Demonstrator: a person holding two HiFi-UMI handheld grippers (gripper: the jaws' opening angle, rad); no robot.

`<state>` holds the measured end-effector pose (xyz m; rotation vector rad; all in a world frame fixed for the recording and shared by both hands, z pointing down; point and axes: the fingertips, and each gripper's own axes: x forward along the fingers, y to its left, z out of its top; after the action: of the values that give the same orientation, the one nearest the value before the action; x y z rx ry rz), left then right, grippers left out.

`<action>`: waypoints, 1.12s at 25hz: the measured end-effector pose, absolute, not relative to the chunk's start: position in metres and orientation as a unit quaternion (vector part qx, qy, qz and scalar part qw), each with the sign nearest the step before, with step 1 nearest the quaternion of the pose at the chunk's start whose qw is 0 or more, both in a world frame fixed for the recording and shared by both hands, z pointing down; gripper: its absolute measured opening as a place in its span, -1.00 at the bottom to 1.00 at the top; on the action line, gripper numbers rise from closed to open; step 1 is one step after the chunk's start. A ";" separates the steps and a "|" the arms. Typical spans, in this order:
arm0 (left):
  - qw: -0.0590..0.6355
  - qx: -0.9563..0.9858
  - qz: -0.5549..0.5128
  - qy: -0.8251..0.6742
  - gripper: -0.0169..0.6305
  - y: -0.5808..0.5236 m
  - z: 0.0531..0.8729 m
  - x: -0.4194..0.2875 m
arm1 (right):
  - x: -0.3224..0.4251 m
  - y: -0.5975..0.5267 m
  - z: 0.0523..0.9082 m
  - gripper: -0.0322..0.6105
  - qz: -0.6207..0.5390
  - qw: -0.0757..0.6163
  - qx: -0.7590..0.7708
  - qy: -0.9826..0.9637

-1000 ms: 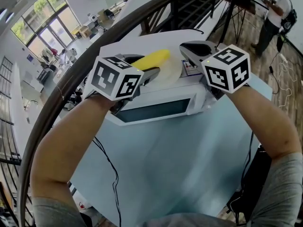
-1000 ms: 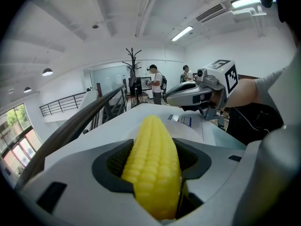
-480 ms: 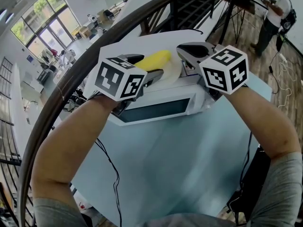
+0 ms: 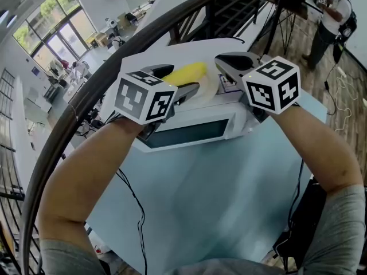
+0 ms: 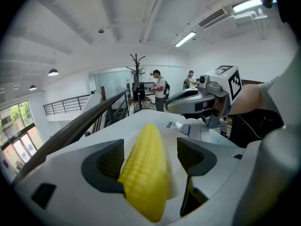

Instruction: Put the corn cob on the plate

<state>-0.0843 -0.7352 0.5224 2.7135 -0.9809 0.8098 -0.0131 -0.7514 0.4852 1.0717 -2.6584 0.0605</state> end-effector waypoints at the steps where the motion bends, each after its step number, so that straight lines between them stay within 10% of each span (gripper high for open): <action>1: 0.071 0.904 0.268 -0.327 0.13 -0.735 0.521 -0.084 | -0.013 -0.751 0.486 -0.85 0.022 0.137 0.371 -0.918; 28: 0.110 0.907 0.115 -0.390 0.06 -0.646 0.445 -0.175 | 0.014 -0.688 0.435 -0.85 0.071 0.096 0.421 -0.899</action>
<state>-0.1753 -0.6463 0.4454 2.6652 -1.1446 0.3388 0.0136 -0.6880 0.4349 1.2475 -2.6641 0.2093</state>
